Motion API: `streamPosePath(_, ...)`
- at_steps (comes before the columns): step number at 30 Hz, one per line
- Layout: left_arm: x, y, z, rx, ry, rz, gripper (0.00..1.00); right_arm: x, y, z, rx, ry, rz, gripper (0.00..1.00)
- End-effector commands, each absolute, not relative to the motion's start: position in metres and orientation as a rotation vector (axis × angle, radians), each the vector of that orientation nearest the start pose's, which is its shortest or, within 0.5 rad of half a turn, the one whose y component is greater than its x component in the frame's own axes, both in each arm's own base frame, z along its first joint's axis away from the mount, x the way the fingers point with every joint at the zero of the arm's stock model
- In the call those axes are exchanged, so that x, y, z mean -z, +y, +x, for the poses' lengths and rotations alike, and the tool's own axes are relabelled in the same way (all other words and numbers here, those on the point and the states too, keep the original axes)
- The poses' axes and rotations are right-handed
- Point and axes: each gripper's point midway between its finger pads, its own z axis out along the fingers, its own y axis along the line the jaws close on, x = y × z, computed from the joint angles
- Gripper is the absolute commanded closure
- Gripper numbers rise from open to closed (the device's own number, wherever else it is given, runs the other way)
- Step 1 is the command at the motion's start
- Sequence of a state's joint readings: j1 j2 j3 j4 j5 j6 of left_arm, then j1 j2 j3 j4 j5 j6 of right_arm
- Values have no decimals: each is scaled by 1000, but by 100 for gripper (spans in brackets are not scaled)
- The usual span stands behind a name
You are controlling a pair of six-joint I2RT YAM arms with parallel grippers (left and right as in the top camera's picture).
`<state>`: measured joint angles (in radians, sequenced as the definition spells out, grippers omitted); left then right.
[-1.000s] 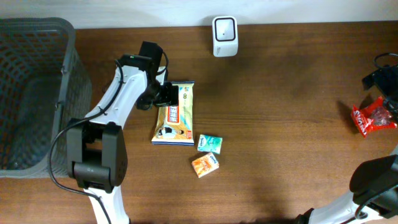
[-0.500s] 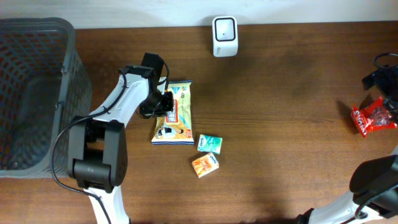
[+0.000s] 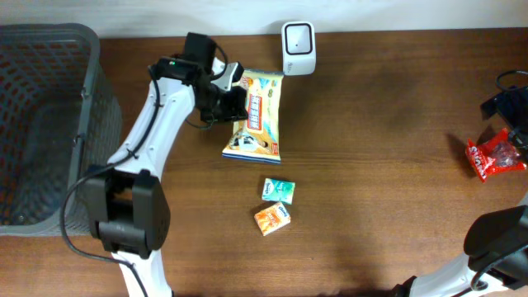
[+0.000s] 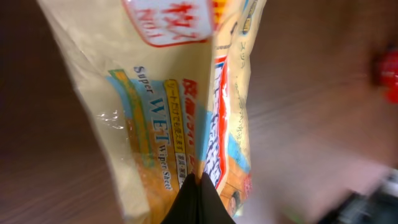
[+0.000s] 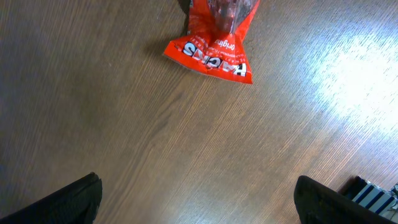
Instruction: Scan the item barcode
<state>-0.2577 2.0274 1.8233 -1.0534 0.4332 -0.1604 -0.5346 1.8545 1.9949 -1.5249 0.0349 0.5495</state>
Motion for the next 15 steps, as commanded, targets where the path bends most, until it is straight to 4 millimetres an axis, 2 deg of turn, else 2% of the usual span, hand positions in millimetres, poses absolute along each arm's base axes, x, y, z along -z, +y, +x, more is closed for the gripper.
streamPosePath(1, -169, -160, 428, 83, 2746, 328, 100, -219, -194, 319, 47, 2532, 1526, 2)
streamPosePath(3, -173, -130, 427, -381, 2688, 318, 100, -219, -194, 319, 47, 2532, 1526, 2)
streamPosePath(5, -190, -106, 428, -706, 2569, 232, 100, -219, -194, 319, 47, 2532, 1526, 1)
streamPosePath(8, -196, -98, 428, -806, 2528, 229, 100, -219, -194, 319, 47, 2532, 1526, 2)
streamPosePath(13, -175, -98, 424, -840, 2564, 265, 100, -219, -194, 319, 47, 2532, 1526, 2)
streamPosePath(15, -160, -97, 424, -867, 2581, 278, 100, -219, -194, 319, 47, 2532, 1526, 2)
